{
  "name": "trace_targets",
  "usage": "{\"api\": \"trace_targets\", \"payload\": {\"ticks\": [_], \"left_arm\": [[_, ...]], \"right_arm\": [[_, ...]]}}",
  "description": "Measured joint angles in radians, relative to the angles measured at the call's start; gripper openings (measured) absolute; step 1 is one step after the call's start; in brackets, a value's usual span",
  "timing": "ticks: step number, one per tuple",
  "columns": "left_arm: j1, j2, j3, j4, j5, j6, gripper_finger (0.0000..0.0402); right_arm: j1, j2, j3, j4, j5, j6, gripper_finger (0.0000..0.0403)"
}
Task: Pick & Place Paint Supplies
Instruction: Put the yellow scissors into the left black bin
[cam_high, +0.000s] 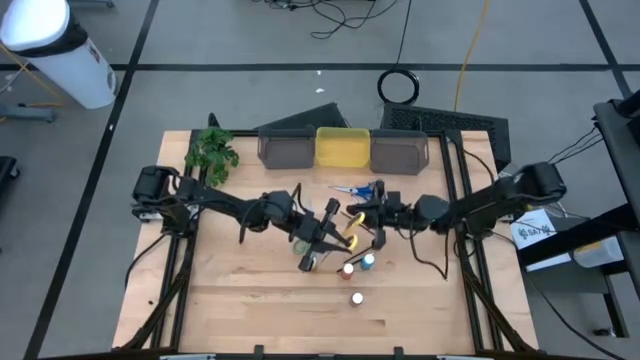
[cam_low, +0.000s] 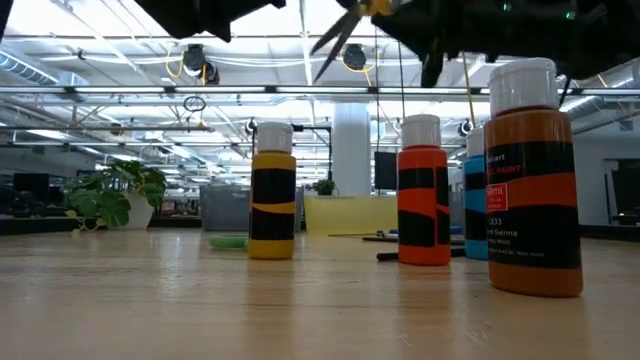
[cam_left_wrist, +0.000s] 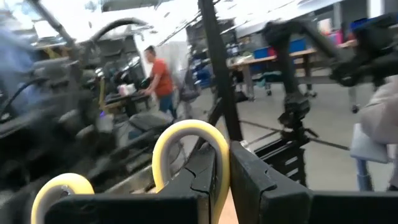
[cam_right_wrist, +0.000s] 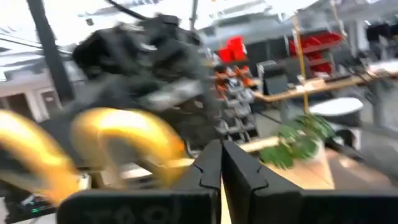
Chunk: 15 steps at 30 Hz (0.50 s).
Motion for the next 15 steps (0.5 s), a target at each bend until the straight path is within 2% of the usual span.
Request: {"api": "trace_targets", "payload": {"ticks": [7,12,15], "left_arm": [[0.006,-0.004,0.001,-0.029,-0.089,0.006,0.003],[0.015,-0.005,0.001,-0.031,-0.102,-0.027,0.0029],[0.015,-0.005,0.0,-0.039,-0.168,-0.03,0.0029]], "right_arm": [[0.083,0.005,0.045,0.01,0.02,-0.068,0.0],[0.113,0.004,0.072,-0.039,0.038,-0.1,0.0],[0.113,0.004,0.09,-0.089,0.032,-0.101,0.0]]}}
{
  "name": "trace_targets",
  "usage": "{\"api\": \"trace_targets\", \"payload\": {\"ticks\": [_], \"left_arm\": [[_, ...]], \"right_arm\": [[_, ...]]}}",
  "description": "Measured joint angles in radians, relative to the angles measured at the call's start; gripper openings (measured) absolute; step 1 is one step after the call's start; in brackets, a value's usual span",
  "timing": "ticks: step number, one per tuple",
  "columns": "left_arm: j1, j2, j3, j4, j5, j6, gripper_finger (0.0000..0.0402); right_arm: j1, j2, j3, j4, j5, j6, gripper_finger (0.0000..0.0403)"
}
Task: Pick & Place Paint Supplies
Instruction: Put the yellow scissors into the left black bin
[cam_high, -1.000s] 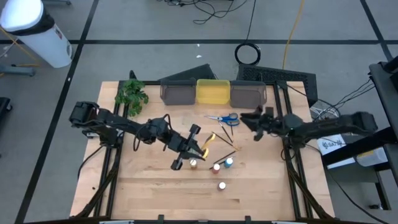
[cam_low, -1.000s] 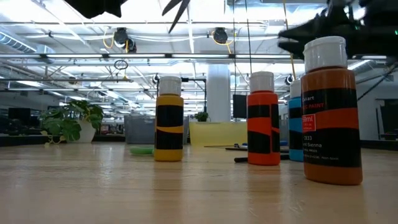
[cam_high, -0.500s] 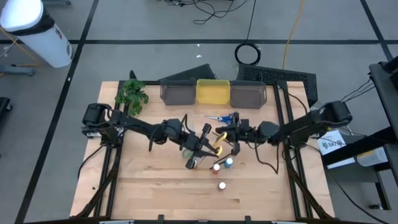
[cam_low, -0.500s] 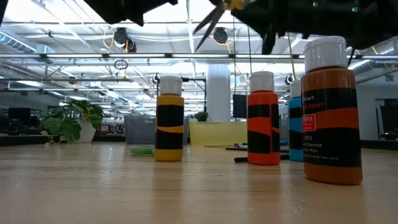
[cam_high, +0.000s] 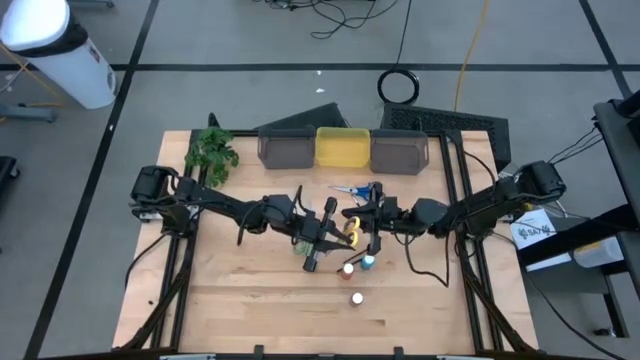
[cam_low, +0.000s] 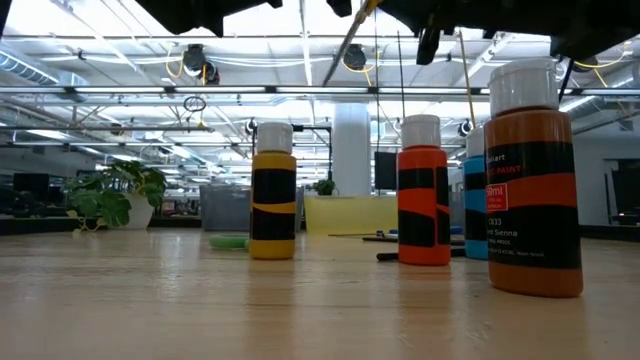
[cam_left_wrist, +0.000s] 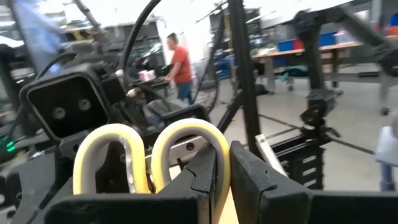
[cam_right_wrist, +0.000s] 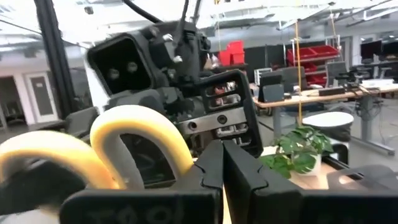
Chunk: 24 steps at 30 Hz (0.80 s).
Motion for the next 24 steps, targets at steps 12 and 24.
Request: {"api": "trace_targets", "payload": {"ticks": [12,24], "left_arm": [[-0.004,-0.023,-0.001,-0.094,-0.102,0.044,0.0029],[0.052,-0.276,-0.001,-0.681,-0.579,0.217,0.0029]], "right_arm": [[0.012,-0.005,-0.002,-0.059,0.215,-0.085,0.0],[0.01,-0.224,-0.151,-0.057,0.33,-0.264,0.0]]}}
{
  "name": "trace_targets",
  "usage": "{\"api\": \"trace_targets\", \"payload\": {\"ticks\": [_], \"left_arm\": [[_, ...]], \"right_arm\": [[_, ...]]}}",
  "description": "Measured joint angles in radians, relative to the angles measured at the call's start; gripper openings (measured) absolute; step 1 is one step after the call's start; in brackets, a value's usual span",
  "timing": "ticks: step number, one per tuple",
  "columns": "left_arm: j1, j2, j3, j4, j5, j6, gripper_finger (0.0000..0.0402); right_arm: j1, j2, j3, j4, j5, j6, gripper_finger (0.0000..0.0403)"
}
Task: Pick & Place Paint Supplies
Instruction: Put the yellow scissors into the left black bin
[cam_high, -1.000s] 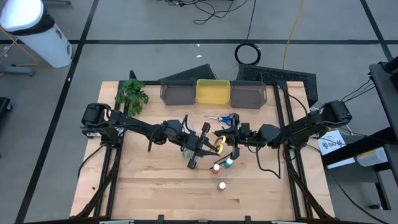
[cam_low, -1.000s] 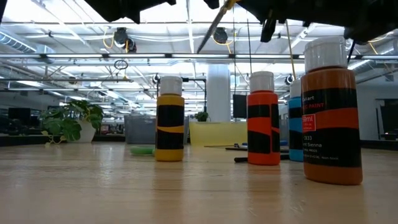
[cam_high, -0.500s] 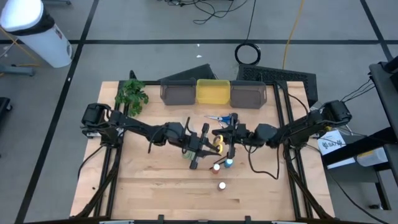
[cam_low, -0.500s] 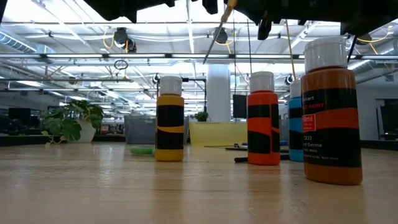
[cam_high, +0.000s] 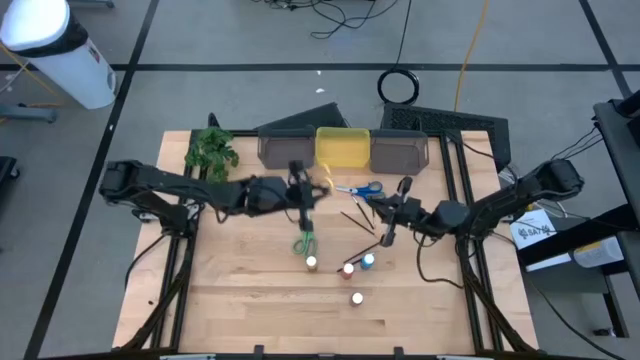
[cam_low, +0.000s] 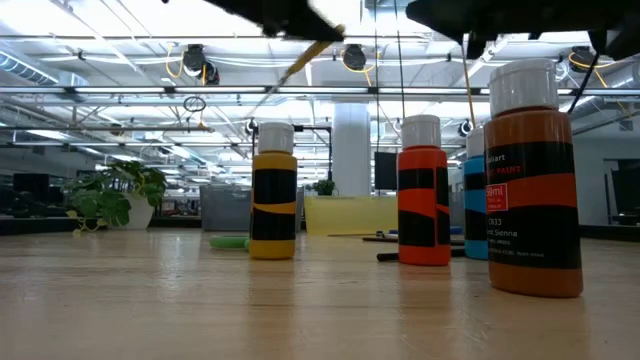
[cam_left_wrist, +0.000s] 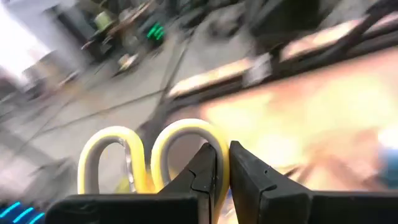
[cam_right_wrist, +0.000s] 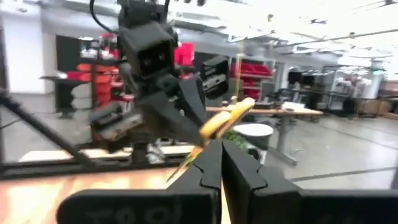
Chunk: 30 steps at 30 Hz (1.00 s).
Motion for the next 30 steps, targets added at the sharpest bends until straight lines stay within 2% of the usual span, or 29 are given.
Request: {"api": "trace_targets", "payload": {"ticks": [3,5,10,17,19,24,30], "left_arm": [[0.063,-0.03,0.0,-0.091,-0.049,0.042,0.0029],[0.11,-0.03,0.0,-0.097,-0.035,0.068,0.003],[0.267,-0.019,0.0,-0.107,0.1,0.133,0.0029],[0.54,0.053,0.0,-0.097,0.334,0.165,0.0029],[0.597,0.092,0.0,-0.098,0.41,0.176,0.0029],[0.675,0.197,0.0,-0.089,0.457,0.221,0.0029],[0.692,0.248,0.0,-0.162,0.502,0.222,0.0029]], "right_arm": [[-0.024,-0.029,-0.028,-0.002,0.008,-0.006,0.0],[-0.046,-0.036,-0.042,-0.003,0.004,-0.001,0.0],[-0.107,-0.038,-0.057,-0.005,0.01,-0.009,0.0],[-0.204,-0.038,-0.085,-0.008,-0.107,-0.008,0.0],[-0.226,-0.038,-0.092,-0.009,-0.109,-0.008,0.0],[-0.286,-0.038,-0.098,-0.01,-0.109,-0.014,0.0],[-0.341,-0.038,-0.098,0.005,-0.109,-0.009,0.0]]}}
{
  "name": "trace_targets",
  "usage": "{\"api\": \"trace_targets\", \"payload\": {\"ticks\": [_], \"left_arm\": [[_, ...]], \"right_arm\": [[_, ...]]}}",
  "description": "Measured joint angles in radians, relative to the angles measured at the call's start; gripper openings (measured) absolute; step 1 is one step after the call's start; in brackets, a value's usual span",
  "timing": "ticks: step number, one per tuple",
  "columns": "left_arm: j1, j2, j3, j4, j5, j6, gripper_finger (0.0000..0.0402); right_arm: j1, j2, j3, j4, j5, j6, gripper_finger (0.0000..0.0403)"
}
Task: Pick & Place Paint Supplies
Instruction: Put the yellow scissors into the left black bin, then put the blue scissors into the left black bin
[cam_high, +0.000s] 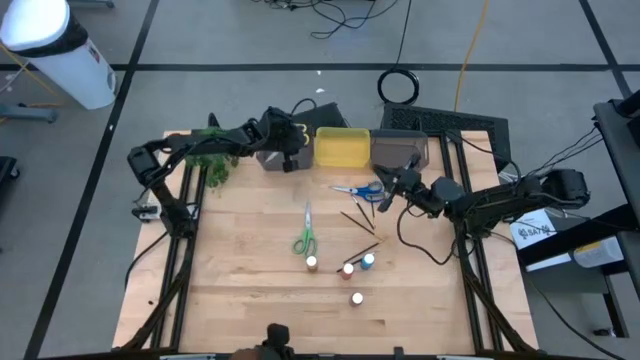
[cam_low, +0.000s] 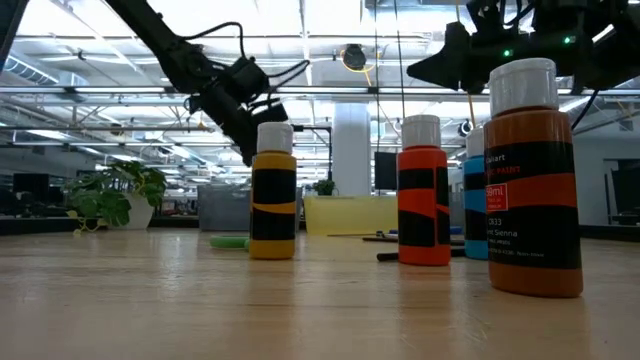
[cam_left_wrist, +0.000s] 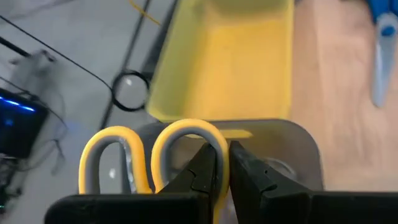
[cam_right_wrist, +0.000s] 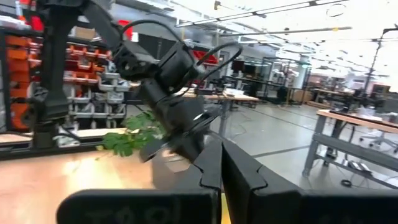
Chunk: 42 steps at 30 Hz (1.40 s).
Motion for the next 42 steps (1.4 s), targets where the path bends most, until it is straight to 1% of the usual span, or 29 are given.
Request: {"api": "trace_targets", "payload": {"ticks": [2,6,11,17,19,22,24,27,29,31,33,35,37,39,41,42], "left_arm": [[0.0,0.002,0.0,-0.037,0.002,-0.007,0.003],[-0.008,0.002,0.0,-0.089,0.001,-0.007,0.0045],[-0.014,0.002,0.0,-0.092,-0.013,-0.014,0.0071],[-0.034,0.002,0.0,-0.09,-0.163,-0.004,0.0101],[-0.041,0.002,0.0,-0.088,-0.188,-0.014,0.0117],[-0.054,0.002,0.0,-0.089,-0.198,-0.026,0.0147],[-0.063,0.001,0.0,-0.088,-0.231,-0.029,0.0167],[-0.082,-0.001,0.0,-0.093,-0.332,-0.035,0.0192],[-0.098,-0.02,0.0,-0.11,-0.387,-0.061,0.0204],[-0.115,-0.057,0.0,-0.127,-0.391,-0.086,0.0213],[-0.126,-0.111,0.0,-0.174,-0.328,-0.126,0.0219],[-0.126,-0.182,0.0,-0.219,-0.205,-0.174,0.022],[-0.111,-0.26,0.0,-0.257,-0.027,-0.228,0.0219],[-0.089,-0.336,-0.012,-0.261,0.195,-0.269,0.0216],[-0.073,-0.406,-0.056,-0.201,0.411,-0.298,0.0214],[-0.07,-0.436,-0.088,-0.138,0.496,-0.322,0.0214]], "right_arm": [[-0.015,0.0,0.0,0.011,0.0,0.002,0.0],[-0.034,0.0,0.0,0.046,0.0,0.004,0.0],[-0.051,0.0,0.0,0.084,0.0,0.043,0.0],[-0.059,0.0,0.0,0.101,0.001,0.064,0.0],[-0.059,0.0,0.0,0.106,0.001,0.064,0.0],[-0.059,0.0,0.0,0.118,0.002,0.064,0.0],[-0.059,0.0,0.0,0.12,0.002,0.064,0.0],[-0.059,0.0,0.0,0.12,0.002,0.064,0.0],[-0.059,0.0,0.0,0.12,0.003,0.064,0.0],[-0.059,0.0,0.0,0.12,0.003,0.064,0.0],[-0.059,0.0,0.0,0.123,0.003,0.064,0.0],[-0.059,0.0,0.0,0.129,0.003,0.064,0.0],[-0.057,0.0,0.0,0.131,0.002,0.064,0.0],[-0.055,0.0,0.0,0.13,-0.002,0.064,0.0],[-0.051,0.0,0.0,0.113,-0.042,0.051,0.0],[-0.045,0.0,0.0,0.097,-0.078,0.044,0.0]]}}
